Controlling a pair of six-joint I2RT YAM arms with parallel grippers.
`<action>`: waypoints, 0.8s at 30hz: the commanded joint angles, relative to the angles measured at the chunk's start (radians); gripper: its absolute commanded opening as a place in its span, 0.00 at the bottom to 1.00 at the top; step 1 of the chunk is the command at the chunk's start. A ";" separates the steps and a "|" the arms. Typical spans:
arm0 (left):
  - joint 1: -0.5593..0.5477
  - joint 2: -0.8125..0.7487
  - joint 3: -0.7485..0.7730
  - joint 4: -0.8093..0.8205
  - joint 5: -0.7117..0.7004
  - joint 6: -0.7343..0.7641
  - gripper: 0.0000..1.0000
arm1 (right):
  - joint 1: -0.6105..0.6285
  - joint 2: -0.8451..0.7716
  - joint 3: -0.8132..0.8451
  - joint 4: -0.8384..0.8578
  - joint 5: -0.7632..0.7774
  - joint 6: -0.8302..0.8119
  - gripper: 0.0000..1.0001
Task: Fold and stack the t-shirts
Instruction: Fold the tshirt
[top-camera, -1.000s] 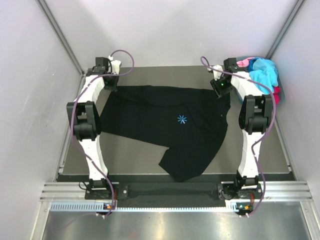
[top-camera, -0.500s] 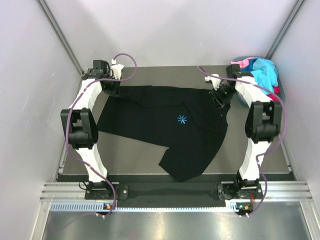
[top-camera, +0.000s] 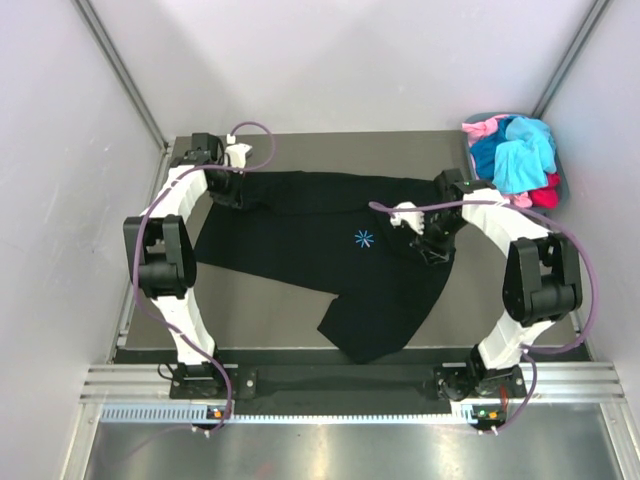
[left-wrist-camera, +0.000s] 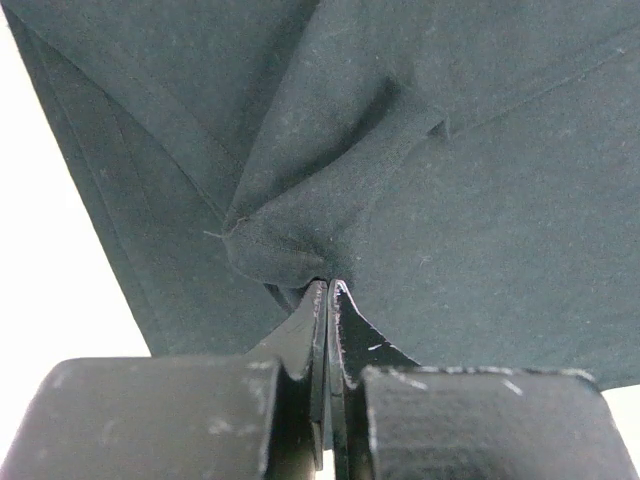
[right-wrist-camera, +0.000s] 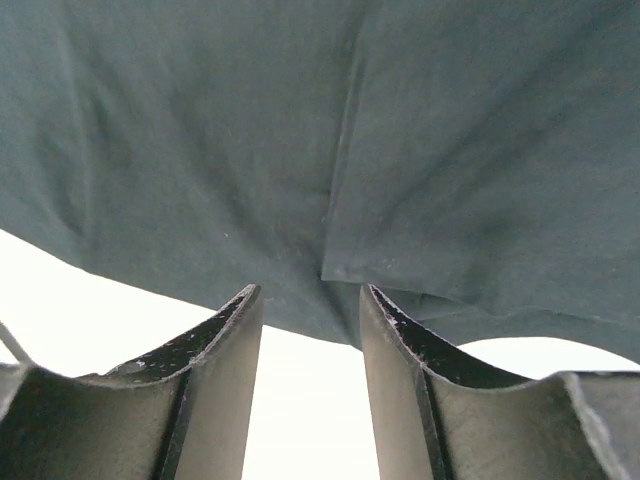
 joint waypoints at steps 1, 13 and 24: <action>-0.009 -0.057 0.003 0.032 -0.010 0.003 0.00 | -0.005 -0.005 -0.033 0.092 0.039 -0.094 0.44; -0.036 -0.034 0.016 0.018 -0.105 0.060 0.00 | -0.034 0.078 -0.037 0.203 0.090 -0.122 0.47; -0.041 -0.016 0.028 0.019 -0.110 0.064 0.00 | -0.032 0.106 -0.036 0.187 0.088 -0.110 0.50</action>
